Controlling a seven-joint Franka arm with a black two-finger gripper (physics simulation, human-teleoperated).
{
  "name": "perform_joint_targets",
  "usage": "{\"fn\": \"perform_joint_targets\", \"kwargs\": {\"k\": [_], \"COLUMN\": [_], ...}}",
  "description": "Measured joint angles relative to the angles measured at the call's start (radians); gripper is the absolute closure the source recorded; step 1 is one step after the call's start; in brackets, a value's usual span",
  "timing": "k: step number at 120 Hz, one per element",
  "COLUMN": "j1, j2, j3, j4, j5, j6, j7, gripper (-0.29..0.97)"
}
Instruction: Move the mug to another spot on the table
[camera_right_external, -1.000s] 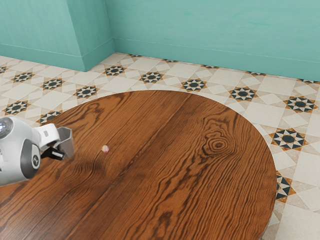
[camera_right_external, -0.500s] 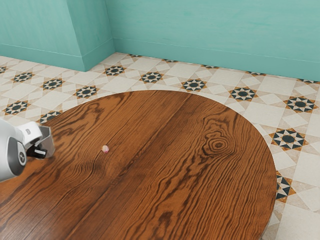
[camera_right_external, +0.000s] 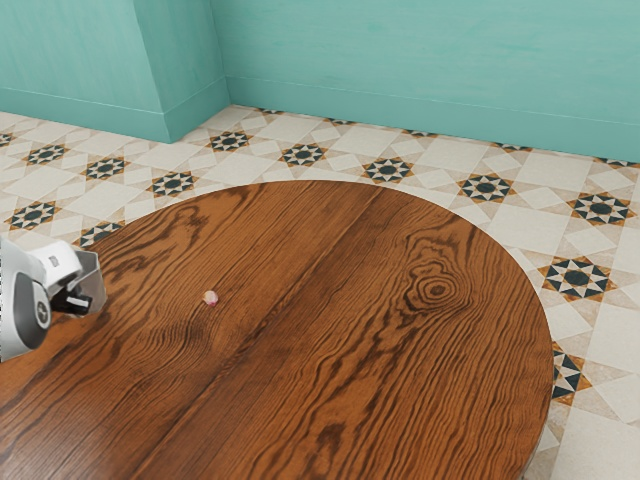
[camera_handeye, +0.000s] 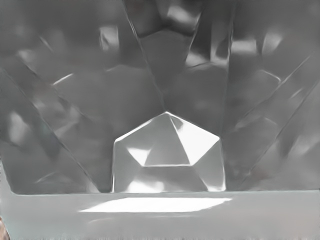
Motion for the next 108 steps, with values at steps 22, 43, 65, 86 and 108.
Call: {"fn": "perform_joint_targets", "kwargs": {"k": [22, 43, 65, 86, 108], "j1": [-0.056, -0.154, -0.289, -0.411, -0.551], "j2": [0.000, 0.000, -0.004, 0.001, 0.008], "j3": [-0.007, -0.005, 0.000, -0.005, -0.011], "j4": [0.000, 0.000, 0.031, 0.041, 0.040], "j5": [0.001, 0.002, 0.004, 0.002, -0.001], "j6": [0.000, -0.001, 0.000, -0.001, -0.002], "j7": [0.000, 0.000, 0.002, 0.007, 0.011], "gripper": [0.79, 0.79, 0.79, 0.79, 0.79]}}
